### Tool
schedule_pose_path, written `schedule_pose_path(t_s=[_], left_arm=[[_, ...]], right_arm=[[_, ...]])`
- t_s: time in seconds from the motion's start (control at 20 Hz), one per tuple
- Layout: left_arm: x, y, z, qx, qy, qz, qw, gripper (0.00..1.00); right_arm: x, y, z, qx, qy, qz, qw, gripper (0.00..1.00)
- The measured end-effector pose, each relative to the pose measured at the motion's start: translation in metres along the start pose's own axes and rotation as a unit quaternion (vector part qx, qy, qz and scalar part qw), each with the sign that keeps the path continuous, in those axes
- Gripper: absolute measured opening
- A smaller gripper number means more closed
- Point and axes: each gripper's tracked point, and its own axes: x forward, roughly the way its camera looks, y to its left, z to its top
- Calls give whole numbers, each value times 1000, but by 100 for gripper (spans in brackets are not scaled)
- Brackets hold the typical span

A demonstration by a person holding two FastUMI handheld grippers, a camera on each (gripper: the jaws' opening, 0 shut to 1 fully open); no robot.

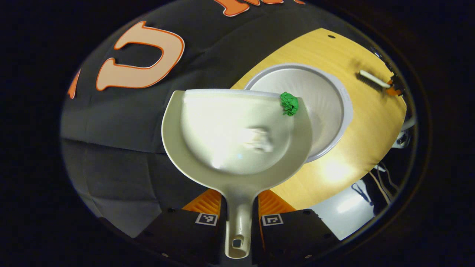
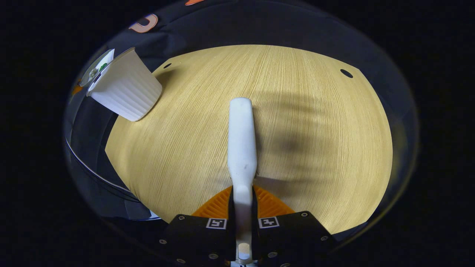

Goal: Pick up the small broom and dustpan from the desktop, sweep the trash into the dustpan with the broom, and then empty the trash into the garbage bin.

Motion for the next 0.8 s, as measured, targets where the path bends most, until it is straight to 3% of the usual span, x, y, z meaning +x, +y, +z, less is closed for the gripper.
schedule_pose_path(t_s=[0.2, 0.3, 0.4, 0.6, 0.8], left_arm=[[6, 10, 9, 68, 17, 44, 997, 29], [5, 24, 12, 114, 27, 85, 989, 28], [14, 29, 19, 132, 35, 94, 986, 28], [21, 0, 17, 60, 21, 25, 998, 28], [26, -26, 23, -32, -4, -35, 999, 29]], right_arm=[[0, -2, 0, 3, -1, 0, 1000, 16], [-2, -4, 0, 5, -1, 2, 1000, 16], [-3, -8, -1, 6, -2, 3, 1000, 17], [-4, -10, -1, 7, -2, 5, 1000, 16], [-6, -13, -2, 12, 0, 8, 1000, 16]])
